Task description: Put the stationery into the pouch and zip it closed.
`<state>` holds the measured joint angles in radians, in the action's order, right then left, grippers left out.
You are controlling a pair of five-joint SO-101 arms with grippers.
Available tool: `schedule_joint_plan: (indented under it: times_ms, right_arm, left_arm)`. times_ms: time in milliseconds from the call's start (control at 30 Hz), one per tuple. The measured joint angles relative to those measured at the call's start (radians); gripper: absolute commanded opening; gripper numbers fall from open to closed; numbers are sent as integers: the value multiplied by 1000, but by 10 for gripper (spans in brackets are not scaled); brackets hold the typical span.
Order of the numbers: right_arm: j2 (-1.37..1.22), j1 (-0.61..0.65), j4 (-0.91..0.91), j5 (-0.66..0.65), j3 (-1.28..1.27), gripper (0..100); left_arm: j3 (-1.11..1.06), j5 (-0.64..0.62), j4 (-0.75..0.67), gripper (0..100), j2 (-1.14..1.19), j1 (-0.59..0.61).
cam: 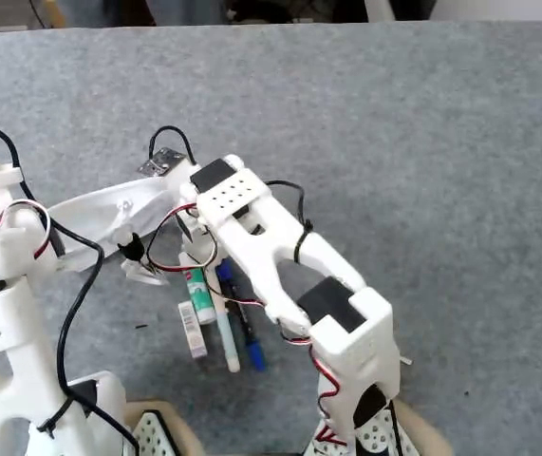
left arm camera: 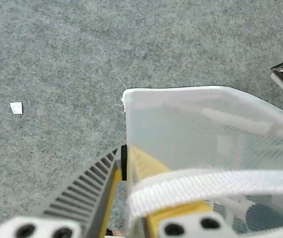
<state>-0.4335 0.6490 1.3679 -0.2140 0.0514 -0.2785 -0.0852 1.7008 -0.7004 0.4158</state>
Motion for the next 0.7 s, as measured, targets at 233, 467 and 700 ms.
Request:
schedule_joint_plan:
  times_ms: [233,467,700]
  right_arm:
    - [-107,25,21,2,68,162]
    - [-157,43,29,11,106,159]
    - [-207,-2,55,8,147,85]
  left_arm:
    - [-2,0,2,29,0,5]
    - [-2,2,2,29,0,6]
    - [-2,2,0,29,0,6]
